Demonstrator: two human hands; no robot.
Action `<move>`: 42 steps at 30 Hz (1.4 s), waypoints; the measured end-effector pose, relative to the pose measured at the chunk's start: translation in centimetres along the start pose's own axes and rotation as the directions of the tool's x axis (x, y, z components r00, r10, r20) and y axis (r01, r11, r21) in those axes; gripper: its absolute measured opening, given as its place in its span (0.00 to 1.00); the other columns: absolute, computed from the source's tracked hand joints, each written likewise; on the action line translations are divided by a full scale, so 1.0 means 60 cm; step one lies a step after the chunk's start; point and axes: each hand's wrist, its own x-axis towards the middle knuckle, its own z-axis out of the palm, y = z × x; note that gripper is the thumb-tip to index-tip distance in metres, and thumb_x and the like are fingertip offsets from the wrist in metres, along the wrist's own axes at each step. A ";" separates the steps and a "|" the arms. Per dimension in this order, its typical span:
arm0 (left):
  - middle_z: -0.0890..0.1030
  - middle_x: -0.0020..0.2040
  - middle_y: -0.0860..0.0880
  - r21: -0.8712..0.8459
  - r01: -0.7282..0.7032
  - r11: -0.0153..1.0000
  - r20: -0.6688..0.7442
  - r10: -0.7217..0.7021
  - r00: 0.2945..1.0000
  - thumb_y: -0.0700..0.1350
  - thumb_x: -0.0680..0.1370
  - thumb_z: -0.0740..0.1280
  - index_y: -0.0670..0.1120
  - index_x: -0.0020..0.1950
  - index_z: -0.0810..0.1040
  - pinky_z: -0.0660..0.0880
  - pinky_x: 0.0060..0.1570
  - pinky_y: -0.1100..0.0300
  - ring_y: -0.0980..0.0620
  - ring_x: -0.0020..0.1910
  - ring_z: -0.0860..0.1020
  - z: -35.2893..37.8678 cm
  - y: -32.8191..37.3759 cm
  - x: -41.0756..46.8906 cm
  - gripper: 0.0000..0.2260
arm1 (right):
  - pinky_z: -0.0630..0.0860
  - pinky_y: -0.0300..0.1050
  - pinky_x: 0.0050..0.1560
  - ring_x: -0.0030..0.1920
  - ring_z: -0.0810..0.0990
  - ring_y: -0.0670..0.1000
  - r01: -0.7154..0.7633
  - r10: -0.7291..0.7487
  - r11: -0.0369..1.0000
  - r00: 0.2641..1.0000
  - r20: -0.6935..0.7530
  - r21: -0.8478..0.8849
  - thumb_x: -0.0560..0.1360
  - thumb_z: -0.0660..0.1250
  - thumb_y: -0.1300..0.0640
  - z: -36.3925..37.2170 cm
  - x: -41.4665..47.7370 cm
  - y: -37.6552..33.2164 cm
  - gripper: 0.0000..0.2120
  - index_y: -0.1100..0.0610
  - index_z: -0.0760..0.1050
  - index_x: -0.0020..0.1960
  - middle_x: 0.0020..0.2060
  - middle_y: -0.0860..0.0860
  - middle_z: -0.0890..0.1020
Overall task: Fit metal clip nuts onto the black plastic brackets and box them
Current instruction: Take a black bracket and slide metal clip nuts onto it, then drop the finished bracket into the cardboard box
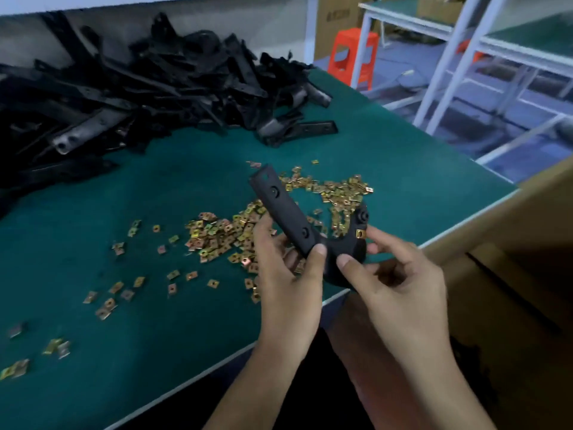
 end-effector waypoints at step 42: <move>0.81 0.56 0.63 0.582 -0.111 0.805 0.090 0.071 0.993 0.39 0.85 0.60 0.59 0.61 0.78 0.73 0.59 0.66 0.64 0.58 0.77 -0.080 0.044 0.107 0.15 | 0.72 0.36 0.62 0.59 0.75 0.36 -0.008 0.009 1.000 0.960 0.280 -0.003 0.81 0.63 0.61 0.185 0.057 -0.018 0.19 0.42 0.73 0.66 0.60 0.39 0.77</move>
